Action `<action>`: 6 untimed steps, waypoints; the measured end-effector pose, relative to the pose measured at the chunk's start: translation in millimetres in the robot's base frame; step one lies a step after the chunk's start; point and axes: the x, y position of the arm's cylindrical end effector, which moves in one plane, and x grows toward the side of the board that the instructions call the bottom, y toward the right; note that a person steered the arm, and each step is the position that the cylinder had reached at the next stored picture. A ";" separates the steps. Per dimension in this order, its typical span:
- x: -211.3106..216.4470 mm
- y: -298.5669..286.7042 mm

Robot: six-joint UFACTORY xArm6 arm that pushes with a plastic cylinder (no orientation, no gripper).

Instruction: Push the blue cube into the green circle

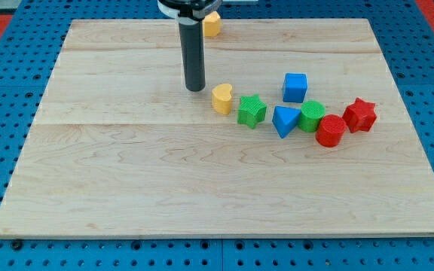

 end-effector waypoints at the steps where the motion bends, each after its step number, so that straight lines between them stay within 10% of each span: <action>1: 30.9 46.0; 6: -43.9 121.4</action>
